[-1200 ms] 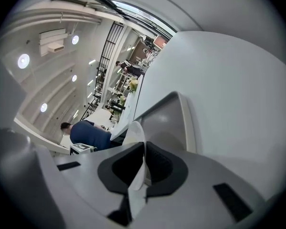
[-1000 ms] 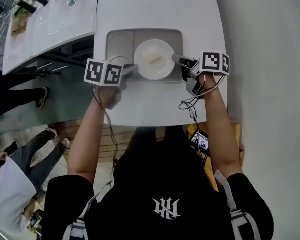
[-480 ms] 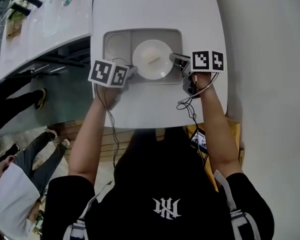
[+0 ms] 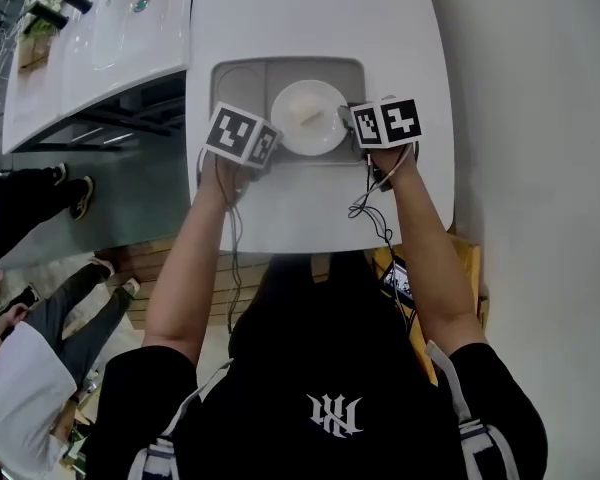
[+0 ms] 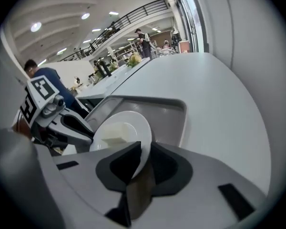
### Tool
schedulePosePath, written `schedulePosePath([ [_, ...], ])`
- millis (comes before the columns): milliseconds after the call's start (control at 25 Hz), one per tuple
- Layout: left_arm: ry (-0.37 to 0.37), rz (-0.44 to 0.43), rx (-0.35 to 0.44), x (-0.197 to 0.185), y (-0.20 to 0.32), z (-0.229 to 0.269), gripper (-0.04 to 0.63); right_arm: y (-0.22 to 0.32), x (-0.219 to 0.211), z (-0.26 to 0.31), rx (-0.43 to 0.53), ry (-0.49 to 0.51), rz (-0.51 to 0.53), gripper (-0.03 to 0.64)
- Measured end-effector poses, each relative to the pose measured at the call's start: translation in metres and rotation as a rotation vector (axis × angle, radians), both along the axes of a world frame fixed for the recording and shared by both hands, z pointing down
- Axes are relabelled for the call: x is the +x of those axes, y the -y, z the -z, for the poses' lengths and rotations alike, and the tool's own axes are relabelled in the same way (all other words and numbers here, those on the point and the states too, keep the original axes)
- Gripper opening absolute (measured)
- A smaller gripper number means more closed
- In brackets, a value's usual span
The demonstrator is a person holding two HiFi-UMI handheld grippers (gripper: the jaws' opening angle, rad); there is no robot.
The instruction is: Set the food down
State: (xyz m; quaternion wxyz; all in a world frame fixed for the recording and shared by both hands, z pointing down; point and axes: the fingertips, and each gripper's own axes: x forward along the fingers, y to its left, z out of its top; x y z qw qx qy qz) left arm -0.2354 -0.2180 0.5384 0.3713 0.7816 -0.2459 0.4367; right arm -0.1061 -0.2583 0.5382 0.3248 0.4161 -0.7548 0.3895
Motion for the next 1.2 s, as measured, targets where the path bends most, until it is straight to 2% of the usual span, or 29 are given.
schedulePosePath([
  [160,0.001,0.029,0.025,-0.002,0.004,0.002,0.054,0.005,-0.003,-0.001,0.072,-0.084,0.064,0.044],
  [280,-0.048,0.106,0.054,-0.005,0.004,0.002,0.055,0.006,-0.002,-0.002,0.114,-0.074,0.074,0.050],
  [360,-0.114,0.198,0.086,-0.014,-0.004,0.008,0.055,0.002,0.004,0.006,0.186,-0.012,0.026,0.060],
  [440,-0.225,0.272,0.201,-0.025,-0.009,0.031,0.054,-0.001,0.017,0.037,0.317,0.153,-0.064,0.048],
  [480,-0.315,0.288,0.282,-0.028,-0.011,0.050,0.053,-0.006,0.021,0.059,0.384,0.269,-0.085,0.020],
  [560,-0.518,0.268,0.405,-0.026,-0.036,0.089,0.009,-0.037,0.024,0.107,0.474,0.501,-0.041,0.008],
  [640,-0.671,0.205,0.450,-0.011,-0.086,0.120,0.006,-0.093,0.024,0.148,0.534,0.649,0.062,0.005],
  [760,-0.805,0.116,0.468,0.026,-0.159,0.153,0.005,-0.176,0.026,0.189,0.600,0.730,0.170,0.003],
  [840,-0.854,0.095,0.485,0.051,-0.192,0.161,0.005,-0.215,0.027,0.197,0.623,0.751,0.209,0.003],
  [960,-0.899,0.125,0.485,0.082,-0.219,0.163,0.005,-0.248,0.031,0.193,0.614,0.775,0.245,0.003],
  [1040,-0.894,0.129,0.483,0.103,-0.228,0.165,0.006,-0.256,0.039,0.193,0.607,0.785,0.271,0.003],
  [1120,-0.860,0.105,0.511,0.124,-0.235,0.170,0.006,-0.263,0.050,0.204,0.619,0.795,0.310,0.003],
  [1200,-0.858,0.084,0.531,0.143,-0.241,0.173,0.005,-0.271,0.063,0.218,0.642,0.808,0.352,0.003],
])
